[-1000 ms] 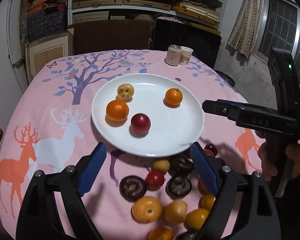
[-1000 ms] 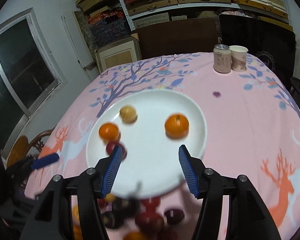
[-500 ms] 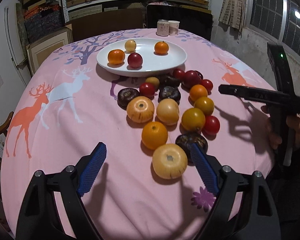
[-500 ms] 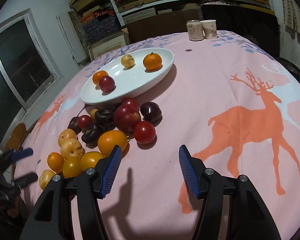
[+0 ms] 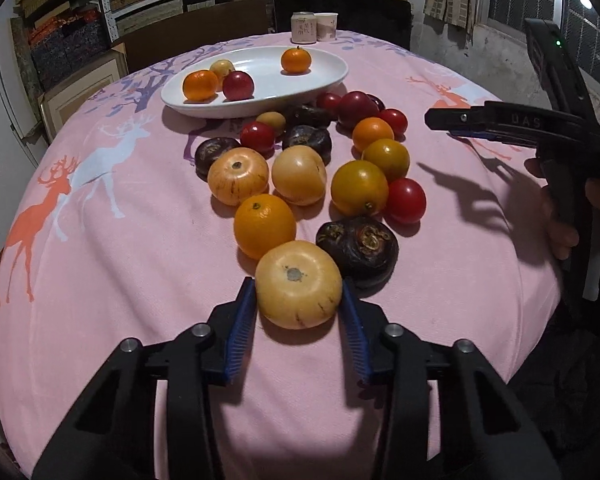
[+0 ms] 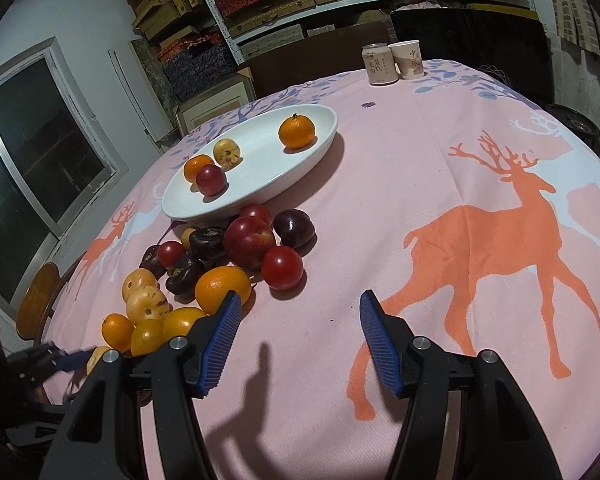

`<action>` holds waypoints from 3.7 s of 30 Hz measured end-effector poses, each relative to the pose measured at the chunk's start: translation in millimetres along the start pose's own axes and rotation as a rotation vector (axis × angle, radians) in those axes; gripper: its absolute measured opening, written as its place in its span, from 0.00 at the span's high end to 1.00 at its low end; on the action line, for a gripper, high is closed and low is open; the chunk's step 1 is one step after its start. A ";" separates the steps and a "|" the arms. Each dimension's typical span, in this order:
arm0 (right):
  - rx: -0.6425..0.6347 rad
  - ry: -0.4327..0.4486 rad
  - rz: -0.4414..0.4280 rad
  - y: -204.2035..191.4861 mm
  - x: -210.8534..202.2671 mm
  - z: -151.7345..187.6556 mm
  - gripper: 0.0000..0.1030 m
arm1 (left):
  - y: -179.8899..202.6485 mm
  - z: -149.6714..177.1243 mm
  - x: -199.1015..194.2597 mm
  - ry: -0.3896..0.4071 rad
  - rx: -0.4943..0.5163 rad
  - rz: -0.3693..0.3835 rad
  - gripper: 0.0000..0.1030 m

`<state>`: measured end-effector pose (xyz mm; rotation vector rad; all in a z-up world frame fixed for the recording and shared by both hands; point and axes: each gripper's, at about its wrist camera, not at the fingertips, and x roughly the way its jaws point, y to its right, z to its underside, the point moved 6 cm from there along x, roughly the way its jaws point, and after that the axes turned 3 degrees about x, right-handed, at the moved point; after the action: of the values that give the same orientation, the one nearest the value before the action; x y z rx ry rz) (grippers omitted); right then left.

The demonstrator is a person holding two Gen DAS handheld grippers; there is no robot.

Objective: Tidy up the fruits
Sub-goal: 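Grasp a pale yellow fruit with the left tool while the right tool grasps a red tomato, then carry both fruits over the plate and open both tools to drop them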

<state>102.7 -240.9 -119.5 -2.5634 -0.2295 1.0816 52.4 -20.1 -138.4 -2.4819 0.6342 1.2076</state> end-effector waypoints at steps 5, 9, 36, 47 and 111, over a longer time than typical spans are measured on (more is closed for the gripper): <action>-0.017 -0.003 -0.004 -3.0 1.2 0.5 0.40 | -3.7 0.5 5.3 0.019 -0.040 0.037 0.59; -0.044 -0.012 -0.006 -7.7 2.7 2.0 0.40 | -4.3 -0.2 4.8 0.027 -0.045 0.042 0.60; -0.095 -0.137 0.060 -25.9 54.1 -18.8 0.69 | -19.7 -8.8 -22.0 0.105 -0.102 0.060 0.60; -0.063 -0.082 0.013 -21.7 31.5 -11.1 0.73 | -20.5 -11.7 -27.5 0.120 -0.106 0.056 0.60; 0.010 -0.035 -0.030 -5.7 20.4 -30.5 0.46 | -46.2 -57.9 -5.9 0.107 -0.069 0.027 0.32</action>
<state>138.7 -237.7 -111.1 -2.5259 -0.2695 1.1151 111.1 -5.4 -95.4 -2.6174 0.6664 1.1306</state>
